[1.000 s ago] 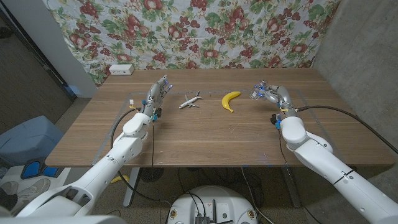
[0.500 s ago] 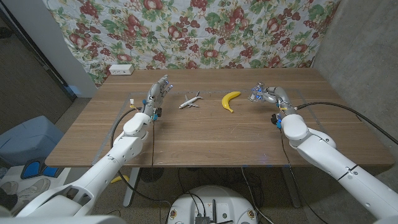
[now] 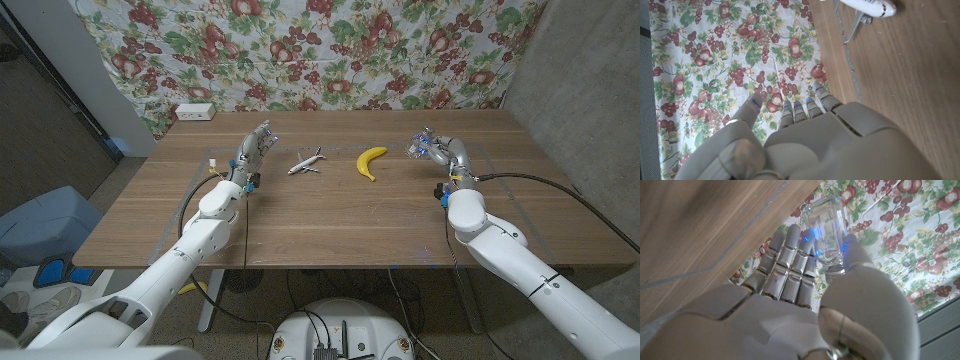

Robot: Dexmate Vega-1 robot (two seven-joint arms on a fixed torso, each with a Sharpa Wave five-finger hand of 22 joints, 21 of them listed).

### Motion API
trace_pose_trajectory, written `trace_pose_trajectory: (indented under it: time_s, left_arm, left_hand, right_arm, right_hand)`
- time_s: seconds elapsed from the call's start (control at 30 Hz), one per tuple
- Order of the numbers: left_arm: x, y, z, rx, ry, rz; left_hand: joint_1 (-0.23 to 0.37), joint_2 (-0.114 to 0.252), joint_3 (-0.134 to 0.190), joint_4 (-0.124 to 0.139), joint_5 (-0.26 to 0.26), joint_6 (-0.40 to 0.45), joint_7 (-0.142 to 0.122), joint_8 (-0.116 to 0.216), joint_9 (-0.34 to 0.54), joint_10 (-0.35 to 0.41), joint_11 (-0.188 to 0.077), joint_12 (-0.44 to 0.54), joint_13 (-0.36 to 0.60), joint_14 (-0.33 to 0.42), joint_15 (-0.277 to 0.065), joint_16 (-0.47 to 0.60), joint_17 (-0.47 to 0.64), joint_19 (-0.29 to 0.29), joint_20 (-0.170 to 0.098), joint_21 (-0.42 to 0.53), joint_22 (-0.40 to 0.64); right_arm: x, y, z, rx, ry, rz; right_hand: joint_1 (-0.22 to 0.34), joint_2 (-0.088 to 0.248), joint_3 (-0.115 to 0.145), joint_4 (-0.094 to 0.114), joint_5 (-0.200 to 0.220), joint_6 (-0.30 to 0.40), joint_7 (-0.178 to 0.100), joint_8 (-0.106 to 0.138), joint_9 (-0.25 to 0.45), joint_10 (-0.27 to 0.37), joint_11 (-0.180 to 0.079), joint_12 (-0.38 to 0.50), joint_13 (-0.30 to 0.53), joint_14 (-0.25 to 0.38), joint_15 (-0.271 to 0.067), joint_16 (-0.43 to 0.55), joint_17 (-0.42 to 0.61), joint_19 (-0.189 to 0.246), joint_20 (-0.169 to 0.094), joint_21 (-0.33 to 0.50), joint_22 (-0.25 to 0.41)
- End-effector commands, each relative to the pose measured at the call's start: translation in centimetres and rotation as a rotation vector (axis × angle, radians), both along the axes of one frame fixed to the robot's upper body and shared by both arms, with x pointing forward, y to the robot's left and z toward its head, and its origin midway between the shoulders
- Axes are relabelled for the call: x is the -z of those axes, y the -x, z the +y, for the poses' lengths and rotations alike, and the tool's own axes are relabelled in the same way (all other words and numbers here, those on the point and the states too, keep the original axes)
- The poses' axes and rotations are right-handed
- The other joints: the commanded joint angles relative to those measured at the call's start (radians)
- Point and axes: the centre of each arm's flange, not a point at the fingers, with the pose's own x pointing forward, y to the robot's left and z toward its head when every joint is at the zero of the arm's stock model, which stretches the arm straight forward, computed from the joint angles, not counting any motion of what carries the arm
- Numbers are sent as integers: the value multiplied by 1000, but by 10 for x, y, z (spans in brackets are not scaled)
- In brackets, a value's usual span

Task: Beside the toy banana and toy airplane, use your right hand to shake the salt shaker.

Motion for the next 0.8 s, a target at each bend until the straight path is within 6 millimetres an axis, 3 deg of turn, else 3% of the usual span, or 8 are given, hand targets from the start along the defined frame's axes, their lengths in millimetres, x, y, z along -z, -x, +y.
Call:
trace_pose_trajectory:
  time_s: [0.03, 0.57, 0.8]
  left_arm:
    - [0, -1, -1, -1, 1, 1]
    - [0, 0, -2, -7, 2, -2]
    - [0, 0, -3, -6, 1, -1]
  left_hand:
    - [11, 39, 2, 5, 6, 5, 3, 2, 3, 3, 4, 2, 4, 6, -29, 3, 3, 9, 1, 0, 4]
    - [10, 39, 2, 6, 6, 5, 3, 2, 3, 2, 5, 2, 4, 5, -30, 3, 3, 9, 1, 0, 4]
    - [10, 39, 2, 6, 6, 5, 3, 2, 3, 3, 4, 2, 4, 6, -28, 3, 3, 9, 1, 0, 4]
  right_arm:
    - [10, 6, -1, 81, -180, -125]
    - [10, 5, -4, 56, -164, -123]
    - [2, 1, -7, -15, -50, -61]
  right_hand:
    - [130, 123, 35, 33, 4, 118, -70, 0, 57, 50, -44, -5, 2, 8, -107, 5, 2, 1, -53, 8, 2]
    - [129, 122, 35, 33, 3, 119, -69, -2, 59, 49, -44, -6, 3, 9, -106, 7, 2, 0, -52, 9, 2]
    - [128, 122, 35, 34, 3, 119, -69, -2, 61, 47, -46, -6, 8, 8, -106, 6, 2, 0, -55, 10, 1]
